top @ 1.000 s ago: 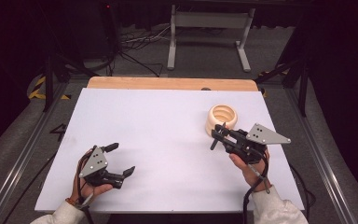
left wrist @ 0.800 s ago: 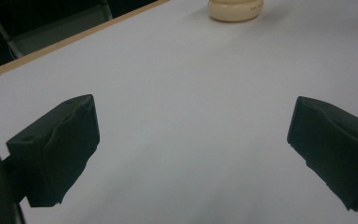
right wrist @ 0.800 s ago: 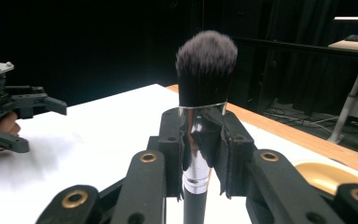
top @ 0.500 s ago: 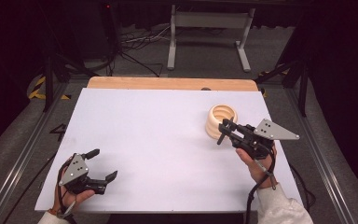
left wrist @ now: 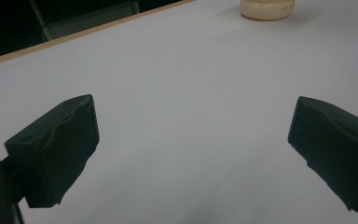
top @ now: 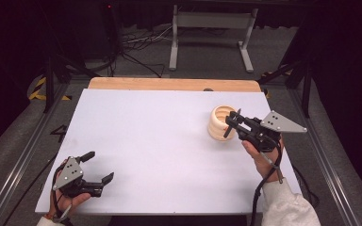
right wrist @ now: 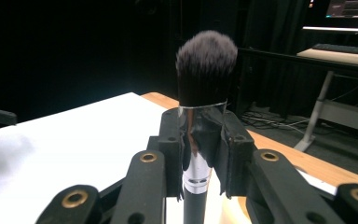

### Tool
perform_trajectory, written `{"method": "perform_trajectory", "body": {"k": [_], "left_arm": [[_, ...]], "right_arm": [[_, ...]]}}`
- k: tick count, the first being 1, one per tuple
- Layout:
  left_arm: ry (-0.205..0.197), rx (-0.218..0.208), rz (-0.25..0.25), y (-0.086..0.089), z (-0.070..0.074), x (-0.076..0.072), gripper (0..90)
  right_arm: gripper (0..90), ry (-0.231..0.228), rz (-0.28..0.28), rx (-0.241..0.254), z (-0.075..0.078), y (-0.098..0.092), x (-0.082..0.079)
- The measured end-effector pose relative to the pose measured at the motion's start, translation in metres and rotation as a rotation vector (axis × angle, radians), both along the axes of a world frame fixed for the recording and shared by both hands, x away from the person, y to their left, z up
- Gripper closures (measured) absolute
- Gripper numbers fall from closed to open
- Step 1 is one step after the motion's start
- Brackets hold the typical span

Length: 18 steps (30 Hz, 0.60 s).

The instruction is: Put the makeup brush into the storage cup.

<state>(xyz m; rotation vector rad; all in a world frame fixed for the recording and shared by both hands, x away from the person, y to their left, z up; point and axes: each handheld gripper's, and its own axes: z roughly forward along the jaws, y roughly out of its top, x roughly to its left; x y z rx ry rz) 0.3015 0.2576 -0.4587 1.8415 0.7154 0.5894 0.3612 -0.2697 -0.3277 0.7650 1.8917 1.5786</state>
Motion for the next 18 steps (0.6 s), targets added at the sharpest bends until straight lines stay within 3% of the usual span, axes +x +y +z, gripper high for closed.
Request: {"method": "perform_trajectory", "body": {"k": [18], "left_arm": [[0.005,-0.006,-0.008,-0.001,-0.001,0.001,2.9]], "right_arm": [[74.6,-0.014,-0.037,-0.006,0.020,0.004,0.022]]}}
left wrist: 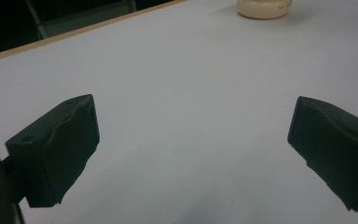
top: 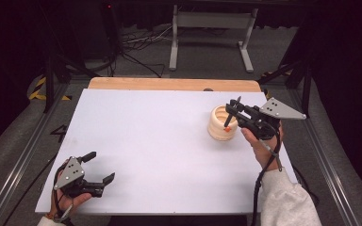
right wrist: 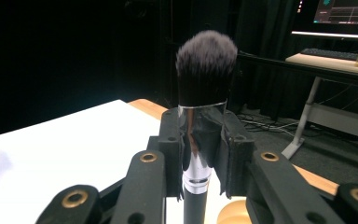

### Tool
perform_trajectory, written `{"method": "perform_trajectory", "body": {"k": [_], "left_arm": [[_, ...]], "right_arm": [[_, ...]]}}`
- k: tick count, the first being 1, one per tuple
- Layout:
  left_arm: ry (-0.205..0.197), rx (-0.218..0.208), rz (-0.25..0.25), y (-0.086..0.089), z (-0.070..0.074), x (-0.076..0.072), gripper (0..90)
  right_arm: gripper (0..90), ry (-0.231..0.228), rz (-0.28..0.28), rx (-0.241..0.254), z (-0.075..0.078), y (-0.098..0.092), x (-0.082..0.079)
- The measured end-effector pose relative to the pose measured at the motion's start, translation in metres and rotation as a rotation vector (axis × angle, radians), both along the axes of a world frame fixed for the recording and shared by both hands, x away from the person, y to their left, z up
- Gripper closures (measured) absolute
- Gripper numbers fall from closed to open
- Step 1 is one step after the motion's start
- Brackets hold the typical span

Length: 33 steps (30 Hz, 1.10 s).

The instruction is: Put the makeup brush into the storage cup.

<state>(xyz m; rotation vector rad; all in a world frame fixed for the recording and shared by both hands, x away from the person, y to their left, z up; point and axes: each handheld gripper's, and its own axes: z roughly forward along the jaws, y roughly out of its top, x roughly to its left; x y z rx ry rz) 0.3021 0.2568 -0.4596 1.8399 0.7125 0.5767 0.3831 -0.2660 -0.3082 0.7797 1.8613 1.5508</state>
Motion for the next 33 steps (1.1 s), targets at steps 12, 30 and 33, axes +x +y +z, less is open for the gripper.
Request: {"method": "perform_trajectory", "body": {"k": [12,30,33], "left_arm": [[0.000,0.001,-0.005,-0.001,0.000,0.000,3.1],[-0.002,-0.002,-0.007,-0.001,0.000,0.000,3.2],[-0.003,-0.002,-0.009,-0.001,0.000,0.000,3.1]], "right_arm": [[74.5,-0.007,-0.021,-0.017,0.006,0.002,0.009],[74.6,0.014,-0.064,-0.009,0.009,-0.008,0.032],[74.5,0.012,-0.072,-0.014,0.010,-0.010,0.037]]}}
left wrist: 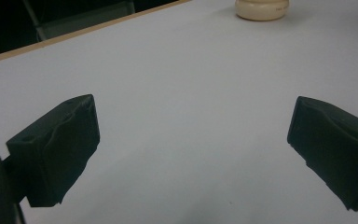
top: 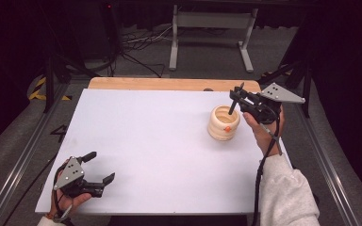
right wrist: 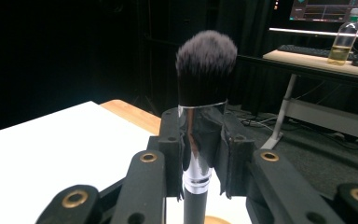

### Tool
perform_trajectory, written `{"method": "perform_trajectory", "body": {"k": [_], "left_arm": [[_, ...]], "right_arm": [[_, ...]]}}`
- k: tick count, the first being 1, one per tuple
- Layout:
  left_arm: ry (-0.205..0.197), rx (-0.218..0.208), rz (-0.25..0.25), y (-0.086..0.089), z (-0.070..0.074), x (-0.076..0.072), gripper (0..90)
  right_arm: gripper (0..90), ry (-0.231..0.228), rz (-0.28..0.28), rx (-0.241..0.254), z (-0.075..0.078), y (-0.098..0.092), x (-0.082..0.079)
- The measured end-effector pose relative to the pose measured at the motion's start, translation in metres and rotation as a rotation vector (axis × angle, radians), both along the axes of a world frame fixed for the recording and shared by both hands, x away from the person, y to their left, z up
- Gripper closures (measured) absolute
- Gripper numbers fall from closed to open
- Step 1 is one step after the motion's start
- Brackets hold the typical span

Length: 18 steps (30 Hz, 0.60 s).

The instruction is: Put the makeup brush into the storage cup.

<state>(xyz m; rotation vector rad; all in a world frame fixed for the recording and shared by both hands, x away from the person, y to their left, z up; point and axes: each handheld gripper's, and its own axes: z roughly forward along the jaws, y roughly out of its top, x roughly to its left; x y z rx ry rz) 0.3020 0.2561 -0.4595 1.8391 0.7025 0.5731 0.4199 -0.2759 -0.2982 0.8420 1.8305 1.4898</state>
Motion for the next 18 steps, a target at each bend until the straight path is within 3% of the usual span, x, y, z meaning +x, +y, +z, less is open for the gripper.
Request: {"method": "perform_trajectory", "body": {"k": [18], "left_arm": [[0.001,-0.007,-0.008,-0.001,0.000,-0.001,3.3]], "right_arm": [[74.6,0.016,-0.038,-0.016,0.000,-0.001,0.019]]}}
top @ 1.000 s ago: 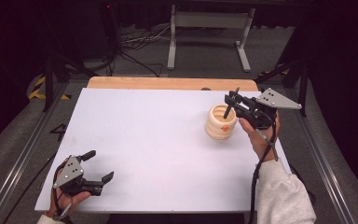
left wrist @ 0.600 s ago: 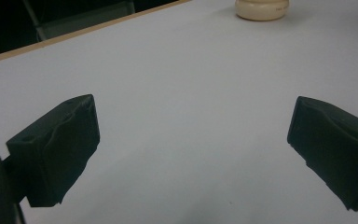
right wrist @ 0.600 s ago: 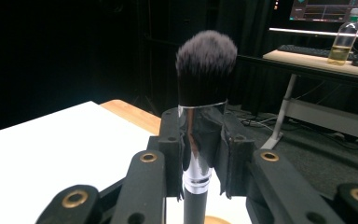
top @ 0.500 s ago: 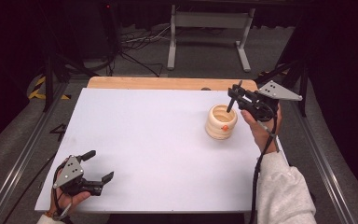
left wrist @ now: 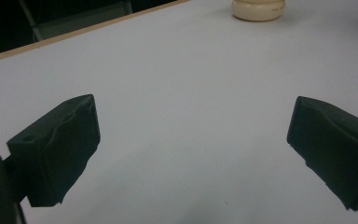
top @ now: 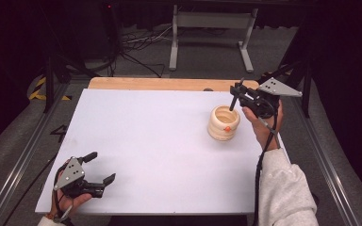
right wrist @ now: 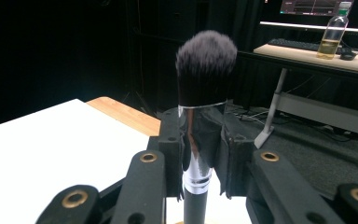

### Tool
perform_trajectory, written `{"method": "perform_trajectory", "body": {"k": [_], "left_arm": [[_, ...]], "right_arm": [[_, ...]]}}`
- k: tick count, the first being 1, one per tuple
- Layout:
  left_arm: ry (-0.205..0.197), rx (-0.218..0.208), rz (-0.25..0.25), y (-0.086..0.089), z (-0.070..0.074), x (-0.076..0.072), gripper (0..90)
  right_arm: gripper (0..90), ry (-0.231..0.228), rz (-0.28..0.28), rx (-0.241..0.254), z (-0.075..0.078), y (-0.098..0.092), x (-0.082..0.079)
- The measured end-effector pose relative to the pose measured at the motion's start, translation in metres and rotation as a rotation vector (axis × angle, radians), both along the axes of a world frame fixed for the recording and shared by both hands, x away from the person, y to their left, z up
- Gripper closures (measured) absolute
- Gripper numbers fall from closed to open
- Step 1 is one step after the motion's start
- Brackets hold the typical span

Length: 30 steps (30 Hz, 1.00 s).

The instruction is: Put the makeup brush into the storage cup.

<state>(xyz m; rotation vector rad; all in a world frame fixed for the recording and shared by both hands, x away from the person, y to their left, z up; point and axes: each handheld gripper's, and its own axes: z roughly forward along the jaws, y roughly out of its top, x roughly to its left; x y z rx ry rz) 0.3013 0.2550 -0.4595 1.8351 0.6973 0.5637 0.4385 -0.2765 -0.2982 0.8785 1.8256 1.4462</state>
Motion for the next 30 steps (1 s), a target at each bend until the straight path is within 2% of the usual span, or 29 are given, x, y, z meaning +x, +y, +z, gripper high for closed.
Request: {"method": "perform_trajectory", "body": {"k": [6,8,14,18,22,24,30], "left_arm": [[0.002,-0.005,-0.008,0.000,0.000,0.000,3.3],[0.000,-0.009,-0.009,0.001,0.000,0.000,3.4],[0.001,-0.009,-0.010,0.001,0.000,0.000,3.3],[-0.008,-0.015,-0.011,0.001,0.001,-0.001,3.1],[-0.011,-0.017,-0.018,0.001,0.002,-0.001,2.9],[-0.022,-0.016,-0.016,0.002,0.002,-0.002,2.7],[-0.019,-0.033,-0.022,0.002,0.002,-0.002,2.6]], "right_arm": [[74.6,0.011,-0.002,-0.003,-0.005,0.002,0.007],[74.6,0.019,-0.014,-0.018,-0.008,0.004,0.011],[74.5,0.034,-0.023,-0.009,-0.014,0.004,0.016],[74.5,0.034,-0.025,-0.008,-0.018,0.004,0.017],[74.6,0.046,-0.035,-0.044,-0.026,0.007,0.019],[74.6,0.055,-0.034,-0.039,-0.030,0.007,0.020],[74.6,0.065,-0.036,-0.034,-0.039,0.007,0.020]]}}
